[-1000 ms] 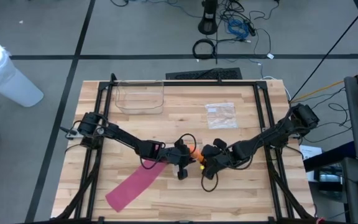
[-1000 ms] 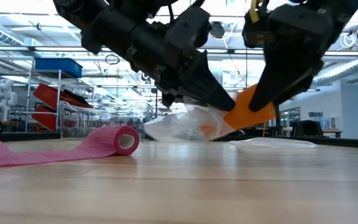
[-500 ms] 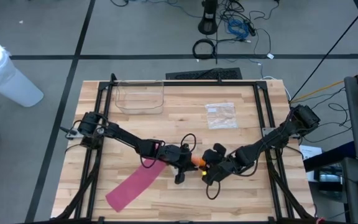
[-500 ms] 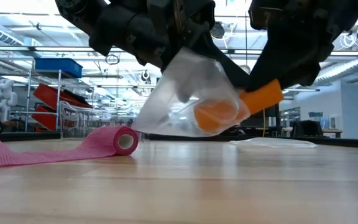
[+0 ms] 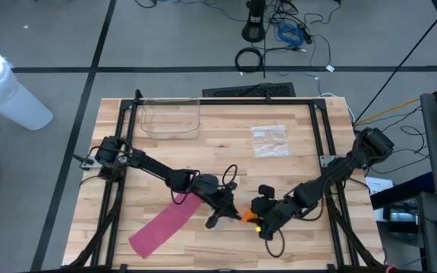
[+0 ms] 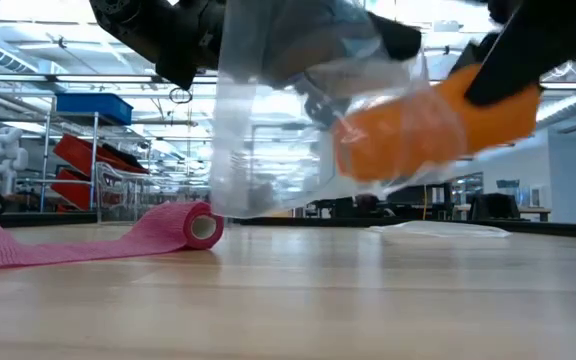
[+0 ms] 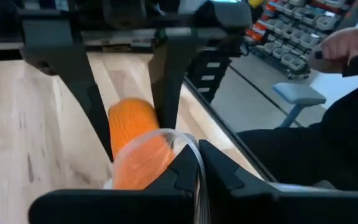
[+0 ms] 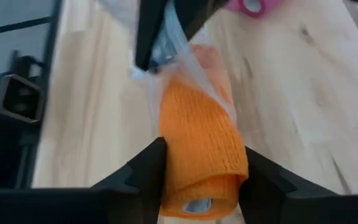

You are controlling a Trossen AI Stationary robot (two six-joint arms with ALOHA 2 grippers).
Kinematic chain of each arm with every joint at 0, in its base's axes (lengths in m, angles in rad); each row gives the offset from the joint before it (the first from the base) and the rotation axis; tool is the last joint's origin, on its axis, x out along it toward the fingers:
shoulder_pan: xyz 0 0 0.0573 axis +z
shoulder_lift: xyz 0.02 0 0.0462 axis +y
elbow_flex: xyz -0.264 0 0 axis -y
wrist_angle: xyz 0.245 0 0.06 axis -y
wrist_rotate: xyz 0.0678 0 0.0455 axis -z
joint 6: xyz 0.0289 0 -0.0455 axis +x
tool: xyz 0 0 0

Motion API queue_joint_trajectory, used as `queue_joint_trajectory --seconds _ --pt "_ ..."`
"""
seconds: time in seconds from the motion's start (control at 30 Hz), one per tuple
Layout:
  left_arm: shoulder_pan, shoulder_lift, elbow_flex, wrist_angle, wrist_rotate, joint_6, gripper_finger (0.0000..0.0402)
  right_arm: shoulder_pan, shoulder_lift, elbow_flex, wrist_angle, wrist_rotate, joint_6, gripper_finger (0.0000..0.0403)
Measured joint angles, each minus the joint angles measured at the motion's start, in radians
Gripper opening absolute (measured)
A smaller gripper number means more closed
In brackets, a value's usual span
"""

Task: Roll bandage
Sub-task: Put the rolled orange bandage into the transparent zip bag

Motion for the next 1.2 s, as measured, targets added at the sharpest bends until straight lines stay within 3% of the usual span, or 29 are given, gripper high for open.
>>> queue_joint_trajectory --seconds 0.2,0.53,1.0,1.2 --pt "0.014 0.0 0.001 -0.017 -0.007 0.009 0.0015 0.03 -0.046 0.0 0.056 0.124 -0.066 0.0161" --pt "0.022 0.0 0.001 0.034 0.067 0.084 0.0015 0.057 -0.077 -0.001 0.059 0.122 -0.142 0.0162" --pt "0.023 0.0 0.002 0.195 0.154 0.137 0.0015 0.126 -0.297 -0.001 0.09 0.19 -0.334 0.0162" --pt "0.029 0.001 0.002 0.24 0.158 0.146 0.0015 0.13 -0.323 0.0 0.095 0.19 -0.338 0.0162"
